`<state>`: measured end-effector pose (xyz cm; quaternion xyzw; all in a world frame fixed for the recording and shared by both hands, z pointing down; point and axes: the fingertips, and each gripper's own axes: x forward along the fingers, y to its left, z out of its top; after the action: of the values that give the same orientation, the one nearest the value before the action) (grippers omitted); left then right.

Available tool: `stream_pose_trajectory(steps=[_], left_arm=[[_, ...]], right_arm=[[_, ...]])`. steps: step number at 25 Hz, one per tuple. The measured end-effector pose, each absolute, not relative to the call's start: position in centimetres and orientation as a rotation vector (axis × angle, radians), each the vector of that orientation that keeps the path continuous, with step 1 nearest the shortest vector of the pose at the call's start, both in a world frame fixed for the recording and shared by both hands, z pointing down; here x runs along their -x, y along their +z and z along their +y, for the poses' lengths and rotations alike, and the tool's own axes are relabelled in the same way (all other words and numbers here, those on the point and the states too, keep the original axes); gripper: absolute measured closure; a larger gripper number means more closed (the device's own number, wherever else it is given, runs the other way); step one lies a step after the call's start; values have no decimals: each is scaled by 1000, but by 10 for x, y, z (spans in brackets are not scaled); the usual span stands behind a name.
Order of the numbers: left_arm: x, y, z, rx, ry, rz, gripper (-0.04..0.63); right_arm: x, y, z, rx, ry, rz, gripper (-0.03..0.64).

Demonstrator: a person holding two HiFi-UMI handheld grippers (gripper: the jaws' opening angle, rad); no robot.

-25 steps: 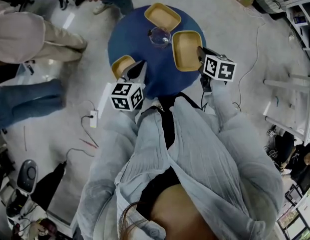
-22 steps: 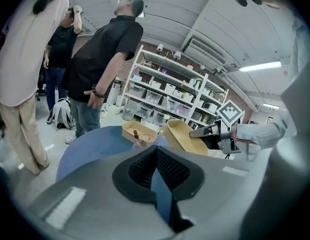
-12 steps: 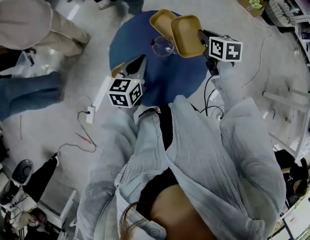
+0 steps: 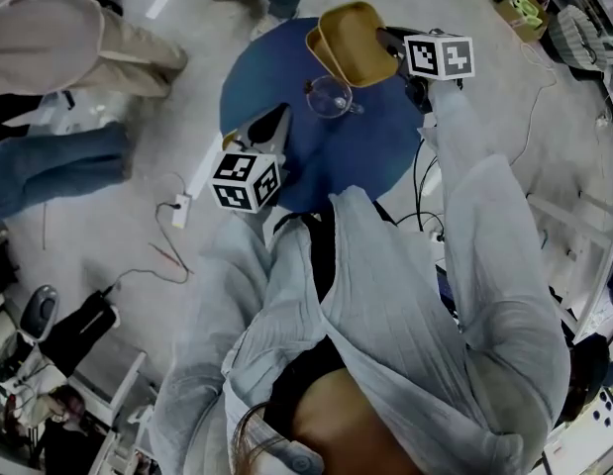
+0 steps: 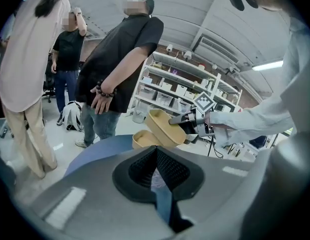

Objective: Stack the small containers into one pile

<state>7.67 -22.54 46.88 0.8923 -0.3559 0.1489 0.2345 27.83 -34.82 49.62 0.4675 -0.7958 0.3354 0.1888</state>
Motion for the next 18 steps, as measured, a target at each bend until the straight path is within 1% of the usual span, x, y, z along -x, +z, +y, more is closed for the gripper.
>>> stream_pose_trajectory(steps=[8,18], left_arm=[[-71,477,-237,-2390,435,-1037,584],[-61,484,-231,-2328,442,-1089,584]], right_arm=[[-267,529,-380,-1154,948,-2247,591],[-251,561,-377,-1044,909,-2188,591]])
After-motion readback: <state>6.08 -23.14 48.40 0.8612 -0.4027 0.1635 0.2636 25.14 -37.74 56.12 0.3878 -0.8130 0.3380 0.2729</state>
